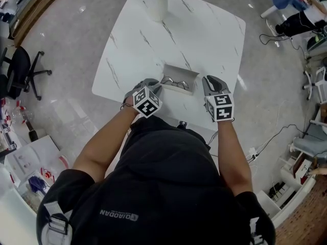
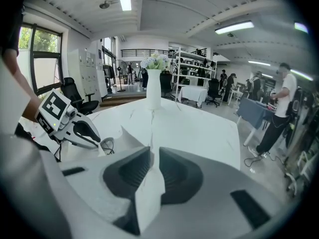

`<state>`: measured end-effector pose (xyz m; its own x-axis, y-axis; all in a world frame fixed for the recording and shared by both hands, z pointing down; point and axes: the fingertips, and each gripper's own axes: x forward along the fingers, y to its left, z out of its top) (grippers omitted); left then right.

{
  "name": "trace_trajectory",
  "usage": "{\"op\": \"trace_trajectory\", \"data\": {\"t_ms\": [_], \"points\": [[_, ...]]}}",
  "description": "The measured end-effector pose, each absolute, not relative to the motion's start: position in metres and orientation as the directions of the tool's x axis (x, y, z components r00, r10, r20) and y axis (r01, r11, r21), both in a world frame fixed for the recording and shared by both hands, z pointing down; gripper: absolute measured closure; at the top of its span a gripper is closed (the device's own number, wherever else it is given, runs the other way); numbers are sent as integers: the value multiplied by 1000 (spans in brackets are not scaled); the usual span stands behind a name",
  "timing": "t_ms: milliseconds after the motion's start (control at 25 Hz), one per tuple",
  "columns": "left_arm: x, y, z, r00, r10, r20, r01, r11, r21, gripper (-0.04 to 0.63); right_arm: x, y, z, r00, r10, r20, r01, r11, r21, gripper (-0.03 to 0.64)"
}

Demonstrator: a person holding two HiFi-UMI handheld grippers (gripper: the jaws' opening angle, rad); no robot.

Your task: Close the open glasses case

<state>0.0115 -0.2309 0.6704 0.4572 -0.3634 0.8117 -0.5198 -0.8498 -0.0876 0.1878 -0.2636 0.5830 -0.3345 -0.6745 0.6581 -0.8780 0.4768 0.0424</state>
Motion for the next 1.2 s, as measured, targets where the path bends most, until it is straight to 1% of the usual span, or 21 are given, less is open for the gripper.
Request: {"op": "trace_trajectory", "data": {"t_ms": [680,960,1200], "points": [[12,-225,678,458,-323,828,-470,-879,-82,522,183,-274,603,-314,-631,709,-848,522,90,560],[13,-225,677,468,-317,825,-475,-877,-68,525,181,-274,614,-295,-590,752,-798,584,145,560],[13,-225,678,469,-319,824,-485,-872,-62,525,172,-277,620,-271,-549,791,-723,658,209,560]]}}
